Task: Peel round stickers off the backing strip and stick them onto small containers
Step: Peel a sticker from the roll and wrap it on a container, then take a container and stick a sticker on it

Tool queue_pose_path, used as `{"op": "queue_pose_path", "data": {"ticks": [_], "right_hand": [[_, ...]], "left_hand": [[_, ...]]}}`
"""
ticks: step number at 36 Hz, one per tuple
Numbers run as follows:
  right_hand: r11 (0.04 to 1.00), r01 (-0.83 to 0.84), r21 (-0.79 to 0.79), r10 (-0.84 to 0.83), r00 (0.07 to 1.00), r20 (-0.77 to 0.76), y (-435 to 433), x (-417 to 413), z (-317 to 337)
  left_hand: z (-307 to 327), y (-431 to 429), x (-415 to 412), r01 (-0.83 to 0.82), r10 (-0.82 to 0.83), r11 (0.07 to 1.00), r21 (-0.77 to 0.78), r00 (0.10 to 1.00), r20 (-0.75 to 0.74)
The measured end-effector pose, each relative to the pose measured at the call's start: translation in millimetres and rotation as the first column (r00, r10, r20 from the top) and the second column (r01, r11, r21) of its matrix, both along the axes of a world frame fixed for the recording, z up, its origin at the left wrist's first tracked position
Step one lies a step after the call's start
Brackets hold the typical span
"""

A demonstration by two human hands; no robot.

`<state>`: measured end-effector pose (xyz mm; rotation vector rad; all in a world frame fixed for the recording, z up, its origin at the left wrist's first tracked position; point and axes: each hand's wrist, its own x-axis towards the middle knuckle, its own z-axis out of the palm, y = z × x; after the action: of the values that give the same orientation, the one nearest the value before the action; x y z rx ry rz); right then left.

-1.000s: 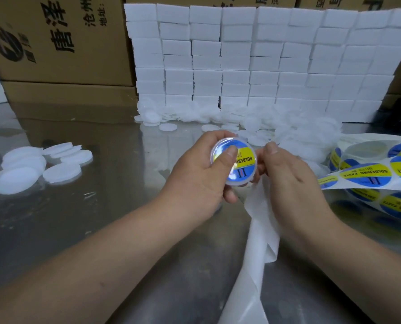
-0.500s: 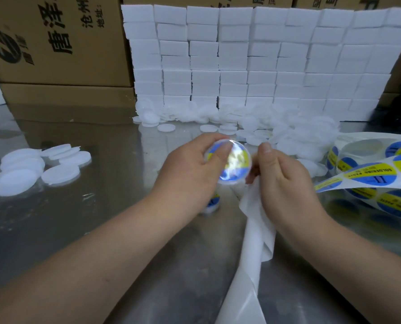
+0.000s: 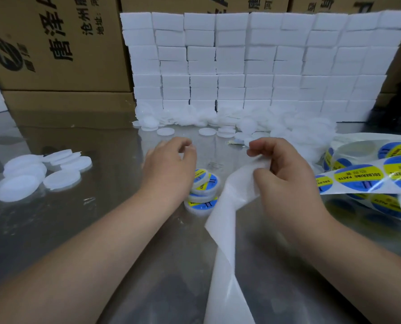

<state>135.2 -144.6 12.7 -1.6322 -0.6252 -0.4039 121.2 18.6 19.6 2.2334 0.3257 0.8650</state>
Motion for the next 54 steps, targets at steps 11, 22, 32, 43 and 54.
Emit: {"op": "queue_pose_path", "data": {"ticks": [11,22,32,43,54], "right_hand": [[0.994,-0.098,-0.051,0.108,0.961,0.256,3,-11,4],[0.984,-0.14,-0.109,0.173,0.897,0.407,0,-22,6],[0.867,-0.032,-0.498,-0.061,0.984,-0.17,5,-11,-2],[0.937,-0.173,0.304,0.308,0.819,-0.485,11,-9,0],[0.908,-0.082,0.411,0.167,0.97,-0.176,4,-7,2]], "left_hand": [[6,-31,-22,0.548,-0.568,0.718,-0.428,0.818,0.095],[22,-26,-20,0.459,-0.431,0.275,-0.844,0.844,0.319],[31,-12,-21,0.353,-0.354,0.079,-0.932,0.884,0.305],[30,-15,-27,0.421,-0.456,0.271,-0.866,0.848,0.27],[23,-24,-27,0.455,-0.481,0.558,-0.694,0.859,0.177]]}}
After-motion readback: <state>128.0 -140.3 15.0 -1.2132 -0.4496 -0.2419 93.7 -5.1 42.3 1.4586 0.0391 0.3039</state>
